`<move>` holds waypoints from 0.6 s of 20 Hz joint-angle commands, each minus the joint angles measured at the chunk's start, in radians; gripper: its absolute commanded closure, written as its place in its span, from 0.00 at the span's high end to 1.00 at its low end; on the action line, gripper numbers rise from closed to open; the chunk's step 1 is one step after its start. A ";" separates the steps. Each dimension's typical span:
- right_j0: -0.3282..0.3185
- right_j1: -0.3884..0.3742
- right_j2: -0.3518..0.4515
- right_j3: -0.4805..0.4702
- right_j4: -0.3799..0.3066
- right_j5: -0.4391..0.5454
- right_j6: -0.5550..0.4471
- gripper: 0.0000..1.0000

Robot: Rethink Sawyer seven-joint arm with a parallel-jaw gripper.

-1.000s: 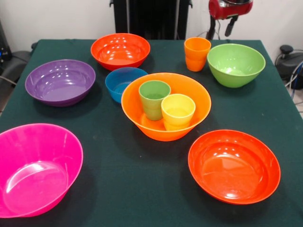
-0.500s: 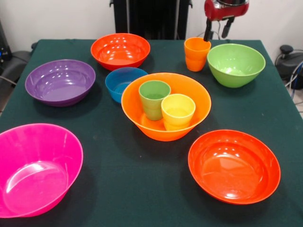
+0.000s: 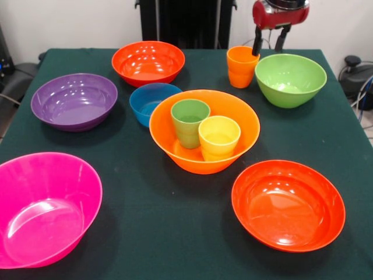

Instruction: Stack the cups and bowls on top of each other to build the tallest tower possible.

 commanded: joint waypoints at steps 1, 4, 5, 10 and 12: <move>0.002 0.044 0.060 -0.059 -0.043 0.084 -0.053 1.00; 0.012 0.049 0.041 -0.063 -0.049 0.118 -0.050 1.00; 0.017 0.051 0.033 -0.067 -0.052 0.139 -0.049 1.00; 0.021 0.046 0.017 -0.059 -0.067 0.174 -0.052 1.00; 0.024 0.048 0.013 -0.063 -0.073 0.189 -0.052 1.00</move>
